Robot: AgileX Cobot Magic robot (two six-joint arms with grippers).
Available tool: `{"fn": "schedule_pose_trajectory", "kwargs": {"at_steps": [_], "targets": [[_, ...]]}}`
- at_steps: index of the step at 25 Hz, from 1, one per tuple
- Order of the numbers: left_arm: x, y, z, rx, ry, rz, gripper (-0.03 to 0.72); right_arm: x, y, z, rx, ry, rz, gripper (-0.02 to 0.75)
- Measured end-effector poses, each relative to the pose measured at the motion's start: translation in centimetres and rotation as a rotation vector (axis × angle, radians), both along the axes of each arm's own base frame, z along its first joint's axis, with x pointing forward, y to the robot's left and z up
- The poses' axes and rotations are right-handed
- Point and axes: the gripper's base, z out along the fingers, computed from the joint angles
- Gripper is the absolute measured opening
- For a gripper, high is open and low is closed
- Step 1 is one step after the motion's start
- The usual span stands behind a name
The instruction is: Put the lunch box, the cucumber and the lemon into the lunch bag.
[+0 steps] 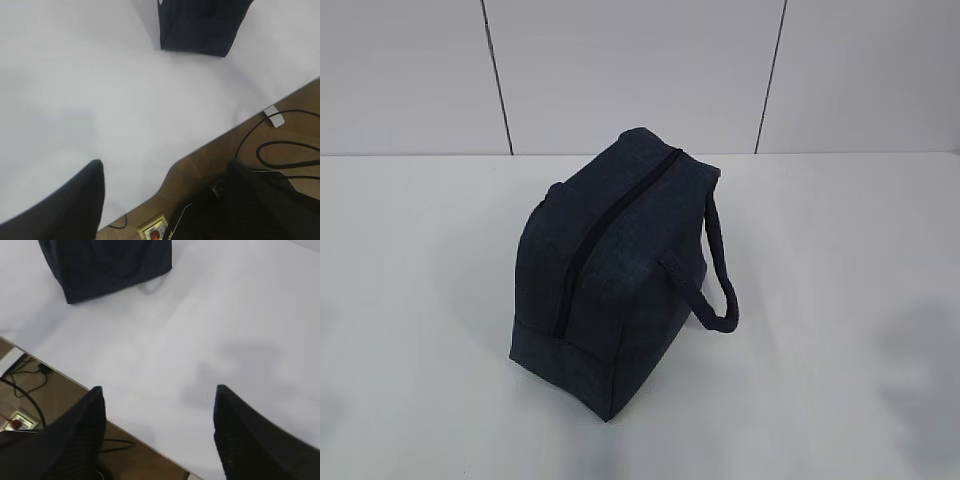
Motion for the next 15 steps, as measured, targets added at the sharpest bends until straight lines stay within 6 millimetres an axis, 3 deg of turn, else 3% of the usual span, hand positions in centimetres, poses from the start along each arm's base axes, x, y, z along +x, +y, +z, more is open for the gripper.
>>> {"fn": "schedule_pose_trajectory", "kwargs": {"at_steps": [7,15], "targets": [[0.8,-0.2,-3.4,0.015,0.035,0.014,0.537,1.5,-0.1,-5.5,-0.066,0.092,-0.044,0.512],[1.4,-0.2,-4.0,0.021,-0.008,0.032,0.53,1.8,0.0,-5.9,-0.062,0.084,-0.048,0.512]]}}
